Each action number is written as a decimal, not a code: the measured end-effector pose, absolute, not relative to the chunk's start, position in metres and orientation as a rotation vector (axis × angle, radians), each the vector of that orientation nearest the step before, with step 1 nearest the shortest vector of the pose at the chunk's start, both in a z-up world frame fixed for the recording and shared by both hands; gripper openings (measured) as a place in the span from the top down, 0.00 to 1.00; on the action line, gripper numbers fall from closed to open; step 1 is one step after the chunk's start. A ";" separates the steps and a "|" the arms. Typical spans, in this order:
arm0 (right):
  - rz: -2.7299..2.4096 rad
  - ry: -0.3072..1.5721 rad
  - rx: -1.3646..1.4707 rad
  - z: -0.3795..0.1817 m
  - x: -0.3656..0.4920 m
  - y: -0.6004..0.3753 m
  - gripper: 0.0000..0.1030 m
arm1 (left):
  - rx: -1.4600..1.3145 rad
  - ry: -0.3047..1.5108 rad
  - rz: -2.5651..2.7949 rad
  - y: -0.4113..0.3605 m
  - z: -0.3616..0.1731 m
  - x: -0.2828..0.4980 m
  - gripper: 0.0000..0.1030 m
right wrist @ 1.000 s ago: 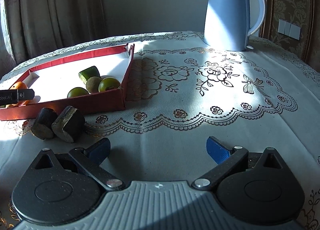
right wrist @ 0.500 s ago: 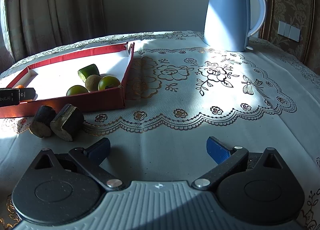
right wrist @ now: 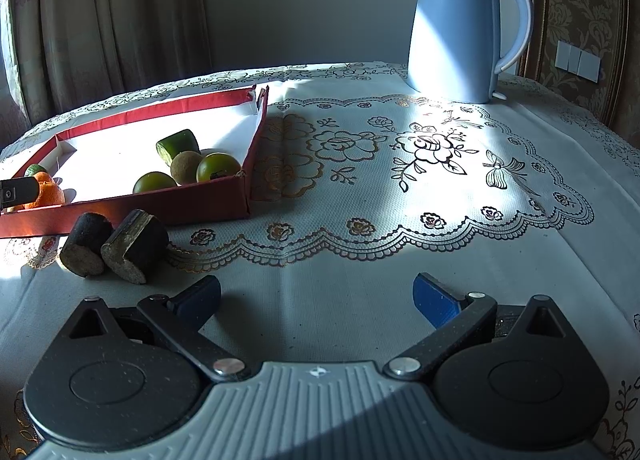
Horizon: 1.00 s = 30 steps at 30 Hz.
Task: Organize fruits
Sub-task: 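Withdraw the left tool from the tray, then grasp a dark cut cucumber chunk with the right tool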
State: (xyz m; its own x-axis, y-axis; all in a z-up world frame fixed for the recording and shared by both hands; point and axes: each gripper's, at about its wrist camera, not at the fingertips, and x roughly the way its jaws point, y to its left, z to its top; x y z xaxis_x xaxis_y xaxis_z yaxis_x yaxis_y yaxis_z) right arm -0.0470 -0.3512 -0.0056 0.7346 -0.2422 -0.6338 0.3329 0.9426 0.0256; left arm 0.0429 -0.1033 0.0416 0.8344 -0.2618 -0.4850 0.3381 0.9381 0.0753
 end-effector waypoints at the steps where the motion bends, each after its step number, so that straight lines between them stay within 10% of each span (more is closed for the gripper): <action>1: -0.317 0.676 0.140 -0.006 -0.047 -0.351 0.00 | 0.158 0.490 -0.314 -0.099 0.042 0.039 0.00; 30: -0.150 0.530 0.022 0.023 -0.053 -0.299 0.01 | 0.034 0.686 -0.220 -0.030 0.005 0.036 0.00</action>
